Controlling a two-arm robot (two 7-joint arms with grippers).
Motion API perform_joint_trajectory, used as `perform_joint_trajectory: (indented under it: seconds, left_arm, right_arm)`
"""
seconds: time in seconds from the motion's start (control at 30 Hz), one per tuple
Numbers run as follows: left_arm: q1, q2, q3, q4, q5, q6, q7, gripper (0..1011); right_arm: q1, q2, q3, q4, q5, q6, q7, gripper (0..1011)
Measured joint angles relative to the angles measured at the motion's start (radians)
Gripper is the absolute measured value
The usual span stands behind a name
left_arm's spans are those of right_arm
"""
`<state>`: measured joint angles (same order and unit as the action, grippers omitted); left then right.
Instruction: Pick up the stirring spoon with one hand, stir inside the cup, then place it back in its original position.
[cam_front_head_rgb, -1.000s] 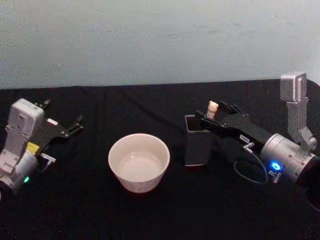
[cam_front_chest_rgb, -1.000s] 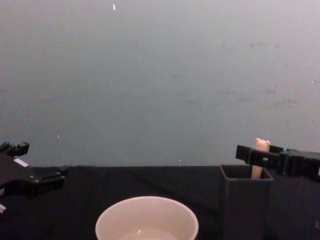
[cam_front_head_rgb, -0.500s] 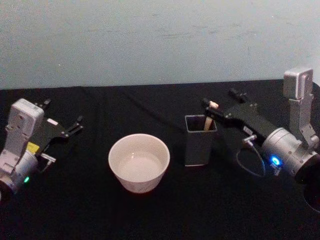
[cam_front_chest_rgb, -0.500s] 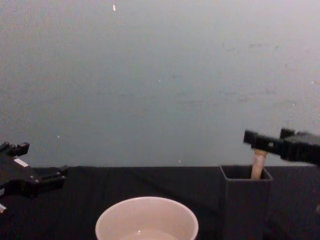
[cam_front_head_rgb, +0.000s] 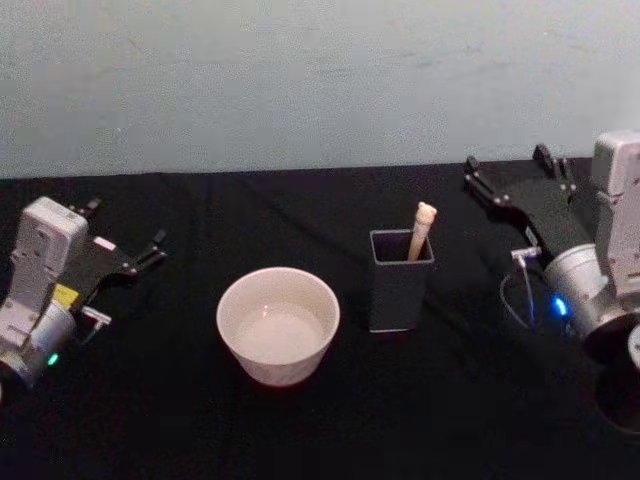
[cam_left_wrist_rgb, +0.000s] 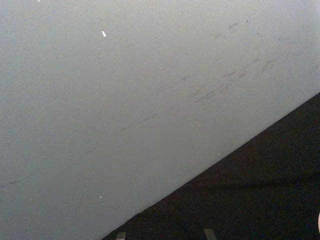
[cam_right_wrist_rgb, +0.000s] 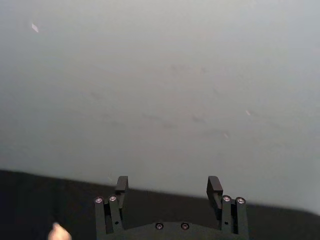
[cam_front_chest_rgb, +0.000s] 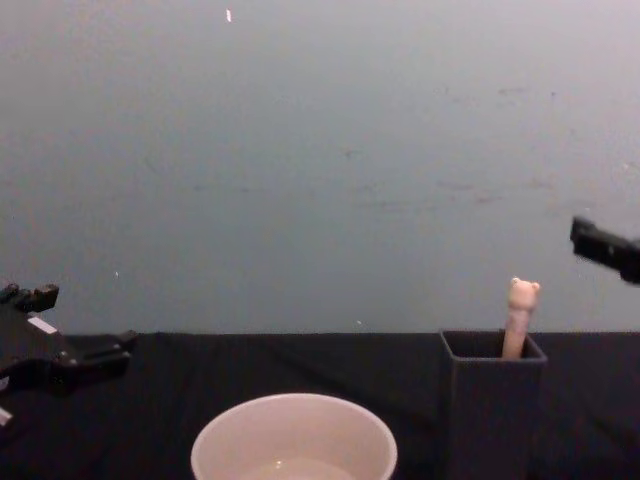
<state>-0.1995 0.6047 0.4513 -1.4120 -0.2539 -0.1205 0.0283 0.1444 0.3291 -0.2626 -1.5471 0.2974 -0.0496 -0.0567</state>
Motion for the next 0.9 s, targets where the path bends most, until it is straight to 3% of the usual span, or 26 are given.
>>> perform_joint_trajectory:
  seconds: [0.2, 0.5, 0.9]
  left_arm:
    - [0.000, 0.000, 0.000, 0.000, 0.000, 0.000, 0.000, 1001]
    - [0.000, 0.000, 0.000, 0.000, 0.000, 0.000, 0.000, 1001]
    - [0.000, 0.000, 0.000, 0.000, 0.000, 0.000, 0.000, 1001]
  right_arm:
    - [-0.003, -0.029, -0.004, 0.082, -0.050, 0.046, -0.049, 1003]
    - [-0.007, -0.046, -0.005, 0.152, -0.086, 0.074, -0.048, 1003]
    - [-0.006, -0.044, -0.007, 0.147, -0.086, 0.074, -0.046, 1003]
